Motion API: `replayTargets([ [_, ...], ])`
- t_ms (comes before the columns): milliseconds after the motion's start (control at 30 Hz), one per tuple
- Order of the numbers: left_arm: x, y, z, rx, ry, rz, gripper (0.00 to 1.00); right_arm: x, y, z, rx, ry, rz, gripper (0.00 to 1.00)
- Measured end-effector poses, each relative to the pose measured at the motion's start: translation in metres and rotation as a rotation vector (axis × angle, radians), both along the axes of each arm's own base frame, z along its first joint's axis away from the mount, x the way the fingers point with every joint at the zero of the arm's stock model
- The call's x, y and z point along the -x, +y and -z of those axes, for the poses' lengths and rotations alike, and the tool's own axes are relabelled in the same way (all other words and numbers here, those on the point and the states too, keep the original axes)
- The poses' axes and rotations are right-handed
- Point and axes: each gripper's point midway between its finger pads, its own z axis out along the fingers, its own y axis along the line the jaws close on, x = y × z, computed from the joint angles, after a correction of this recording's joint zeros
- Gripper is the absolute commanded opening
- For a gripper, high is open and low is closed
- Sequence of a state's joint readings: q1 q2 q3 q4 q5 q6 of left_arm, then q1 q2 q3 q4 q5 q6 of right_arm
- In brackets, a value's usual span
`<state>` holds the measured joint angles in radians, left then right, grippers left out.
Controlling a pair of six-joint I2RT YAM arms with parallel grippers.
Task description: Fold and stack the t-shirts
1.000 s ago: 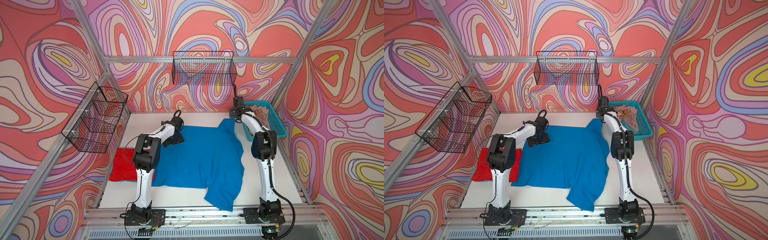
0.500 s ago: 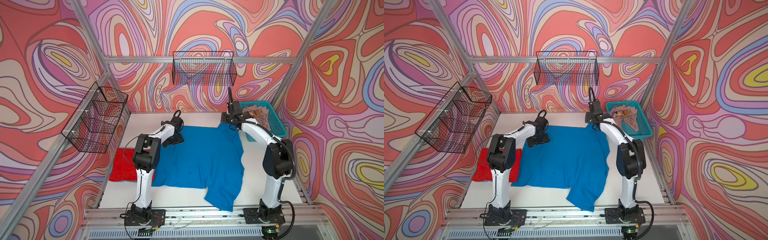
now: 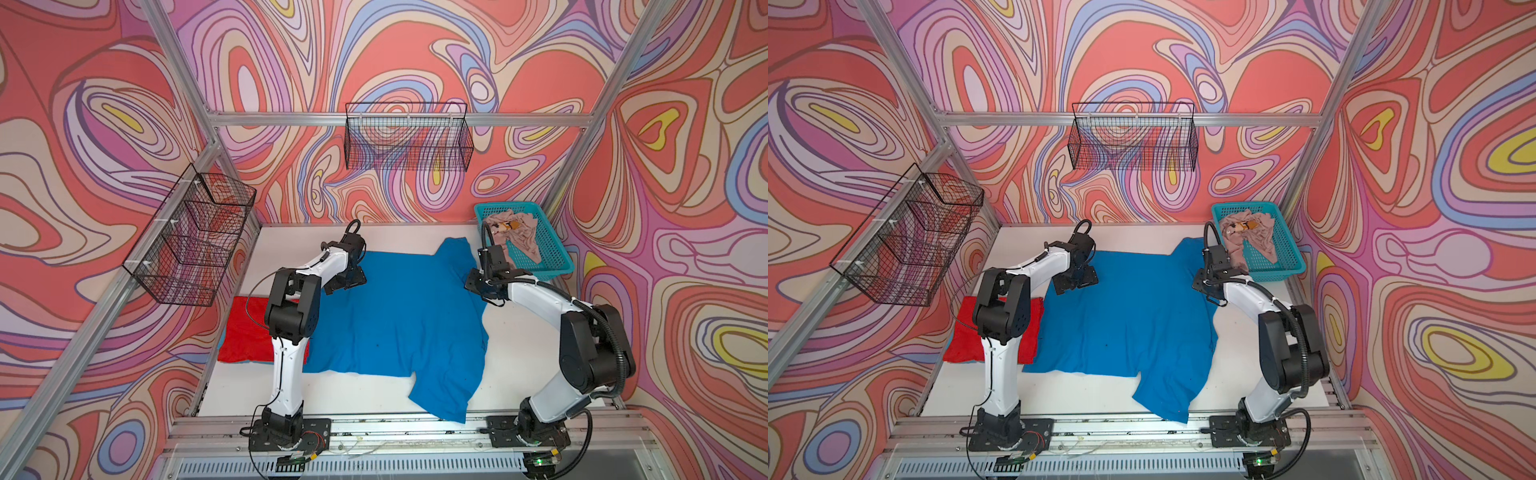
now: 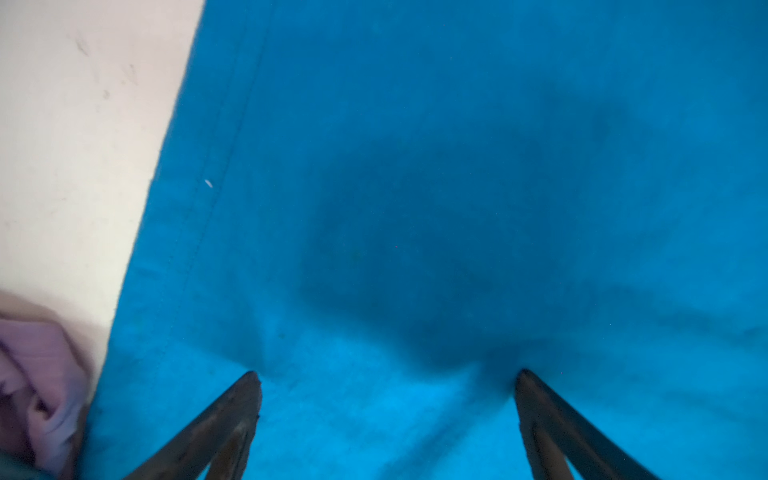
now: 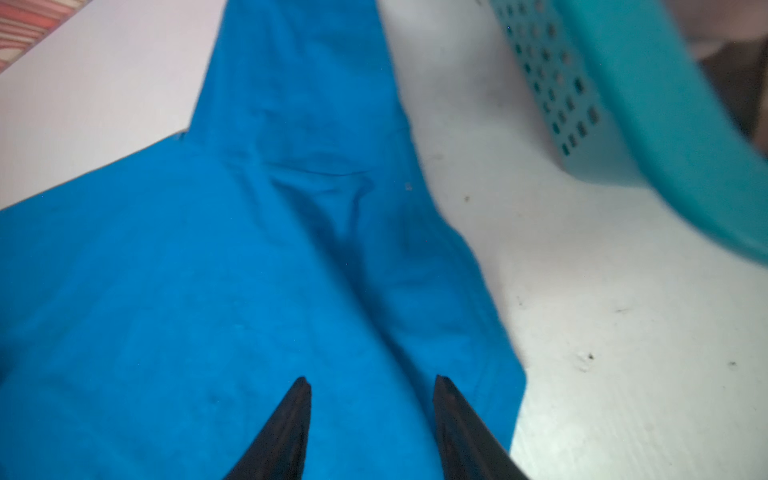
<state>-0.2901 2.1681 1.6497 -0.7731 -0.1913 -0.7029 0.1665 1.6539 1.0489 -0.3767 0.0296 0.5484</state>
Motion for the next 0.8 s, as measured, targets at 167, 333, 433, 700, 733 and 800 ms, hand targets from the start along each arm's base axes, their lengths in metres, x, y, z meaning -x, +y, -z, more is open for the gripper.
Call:
replayTargets([
  [167,-0.002,0.012,-0.001,-0.010,-0.002,-0.021,0.97,-0.001,0.006,0.014,-0.062,0.026,-0.010,0.48],
  [333,-0.003,0.013,-0.001,-0.015,-0.004,-0.024,0.97,0.000,0.006,0.034,-0.047,0.060,-0.005,0.47],
  [433,-0.003,0.013,-0.001,-0.015,-0.004,-0.024,0.97,-0.001,-0.001,0.051,-0.004,0.099,0.016,0.46],
  [700,-0.003,0.012,-0.001,-0.015,-0.004,-0.022,0.96,-0.019,-0.026,0.056,0.162,0.107,0.061,0.46],
  [733,-0.003,0.012,-0.001,-0.016,-0.005,-0.021,0.97,-0.021,-0.028,0.057,0.185,0.115,0.061,0.46],
  [800,-0.003,0.011,-0.001,-0.016,-0.005,-0.019,0.97,-0.031,-0.032,0.055,0.224,0.117,0.056,0.46],
])
